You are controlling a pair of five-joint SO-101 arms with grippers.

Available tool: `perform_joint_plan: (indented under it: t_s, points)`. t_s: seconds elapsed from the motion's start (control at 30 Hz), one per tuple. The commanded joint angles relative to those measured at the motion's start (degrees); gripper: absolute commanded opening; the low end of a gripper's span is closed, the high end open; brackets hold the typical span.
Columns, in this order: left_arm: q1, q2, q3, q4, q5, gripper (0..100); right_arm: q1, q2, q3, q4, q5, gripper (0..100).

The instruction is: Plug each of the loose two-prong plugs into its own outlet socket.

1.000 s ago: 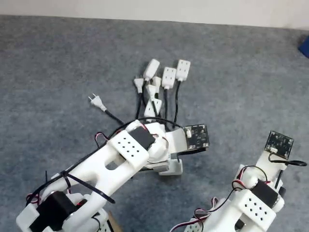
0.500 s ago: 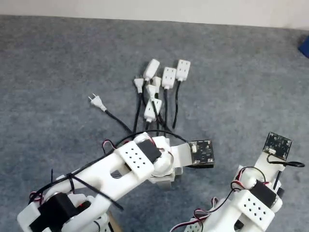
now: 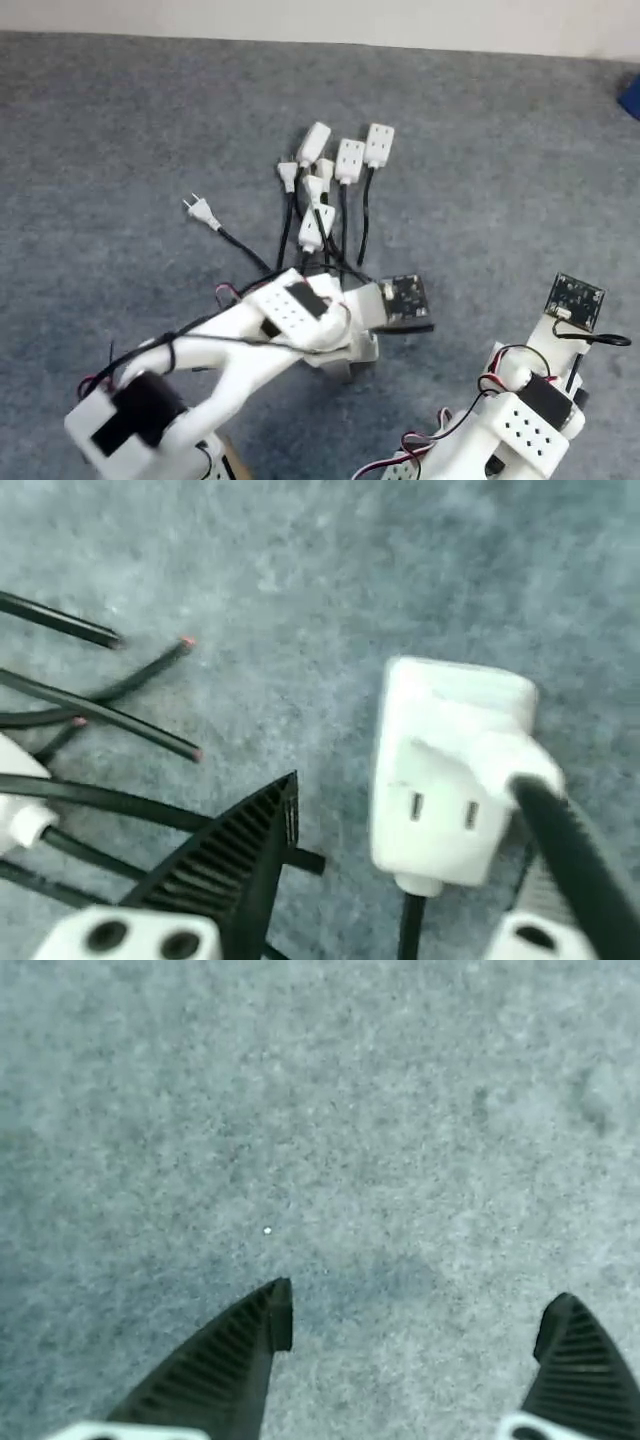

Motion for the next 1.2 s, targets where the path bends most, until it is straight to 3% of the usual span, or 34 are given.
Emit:
perform_joint_plan:
  t_s: [0.0, 0.13, 0.2, 0.37, 0.57, 0.73, 1.0, 1.17]
  points:
    - [-0.7, 6.5, -7.3, 3.2, 0.3, 30, 0.8, -0.9, -0.4, -1.0, 0.5, 36.8]
    - [-0.7, 8.7, -12.2, 7.6, 0.1, 8, 0.8, -0.9, -0.3, -1.0, 0.5, 36.8]
    - [-0.7, 8.9, -14.1, 11.3, -3.3, 2, 0.3, -0.9, -0.3, -1.0, 0.5, 36.8]
    - [-3.0, 8.9, -19.7, 19.3, -5.9, 1, -1.6, -0.8, 0.0, -0.9, 0.4, 36.8]
    - [-13.0, 8.9, -28.0, 24.5, -6.1, 1, -1.6, -0.8, 1.0, -1.0, 0.4, 36.8]
    - [-27.6, 8.9, -37.8, 28.5, -6.2, 1, -1.7, -0.8, 1.1, -1.1, 0.4, 36.8]
    - [-57.1, 9.5, -47.7, 28.1, -6.2, 1, -2.8, -0.8, 1.2, -1.1, 0.4, 36.8]
    - [-74.0, 9.5, -49.3, 18.3, -6.2, 1, -3.5, -0.8, 1.2, -1.0, 0.4, 36.8]
